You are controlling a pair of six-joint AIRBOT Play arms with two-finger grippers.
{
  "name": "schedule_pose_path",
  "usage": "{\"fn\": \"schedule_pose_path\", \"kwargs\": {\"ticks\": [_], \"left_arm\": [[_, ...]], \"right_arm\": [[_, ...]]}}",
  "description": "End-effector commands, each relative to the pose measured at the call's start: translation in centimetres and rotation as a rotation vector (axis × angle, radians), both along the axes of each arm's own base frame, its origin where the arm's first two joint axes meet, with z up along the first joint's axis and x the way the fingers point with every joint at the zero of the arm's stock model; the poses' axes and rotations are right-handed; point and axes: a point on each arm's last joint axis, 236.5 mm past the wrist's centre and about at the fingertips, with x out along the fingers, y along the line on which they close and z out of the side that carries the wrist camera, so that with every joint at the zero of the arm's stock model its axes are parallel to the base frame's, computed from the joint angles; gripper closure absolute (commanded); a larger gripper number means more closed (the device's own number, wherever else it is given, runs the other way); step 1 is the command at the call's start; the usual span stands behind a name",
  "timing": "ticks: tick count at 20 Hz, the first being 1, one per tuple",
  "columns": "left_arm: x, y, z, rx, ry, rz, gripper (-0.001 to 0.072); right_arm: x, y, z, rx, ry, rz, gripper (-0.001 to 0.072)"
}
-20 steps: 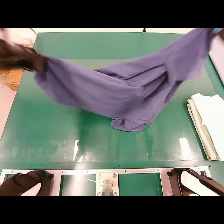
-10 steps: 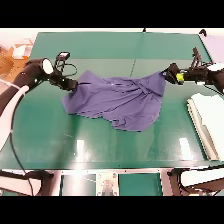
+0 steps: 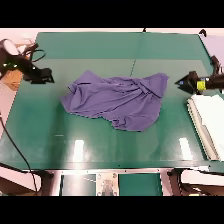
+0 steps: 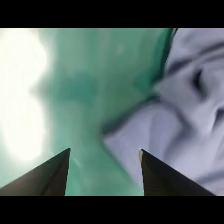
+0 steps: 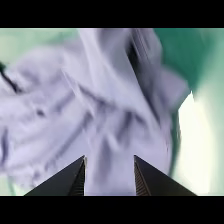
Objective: Fold the shirts.
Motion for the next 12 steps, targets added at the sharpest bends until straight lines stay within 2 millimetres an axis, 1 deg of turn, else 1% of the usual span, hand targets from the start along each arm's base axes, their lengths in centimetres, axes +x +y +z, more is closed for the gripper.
{"fn": "schedule_pose_path", "kwargs": {"ticks": [1, 2, 3, 5, 7, 8, 10, 12], "left_arm": [[-3.8, -0.5, -3.7, -0.154, 0.123, 0.015, 0.0214], [-4.2, -1.0, -5.4, -0.172, 0.123, 0.017, 0.0214], [-3.9, -1.9, -6.4, -0.213, 0.102, 0.020, 0.0224], [-2.3, -4.3, -7.2, -0.338, 0.059, 0.036, 0.0222], [-1.7, -5.9, -7.9, -0.419, 0.059, 0.045, 0.0222], [-1.6, -5.9, -8.7, -0.416, 0.069, 0.050, 0.0222], [-1.5, -5.8, -9.6, -0.414, 0.076, 0.062, 0.0223], [-1.1, -5.5, -9.7, -0.402, 0.061, 0.061, 0.0224]], "right_arm": [[-6.4, 2.0, -3.0, 0.022, 0.083, 0.005, 0.0369], [-7.6, 2.7, -3.9, 0.031, 0.098, -0.002, 0.0368], [-8.6, 3.4, -4.6, 0.038, 0.112, -0.003, 0.0369], [-10.4, 4.5, -5.9, 0.060, 0.151, 0.005, 0.0368], [-11.8, 5.4, -7.0, 0.083, 0.190, 0.009, 0.0369], [-12.3, 5.7, -7.4, 0.093, 0.206, 0.009, 0.0368], [-12.9, 6.0, -7.9, 0.102, 0.224, 0.009, 0.0368], [-13.2, 6.2, -8.1, 0.106, 0.230, 0.010, 0.0368]]}}
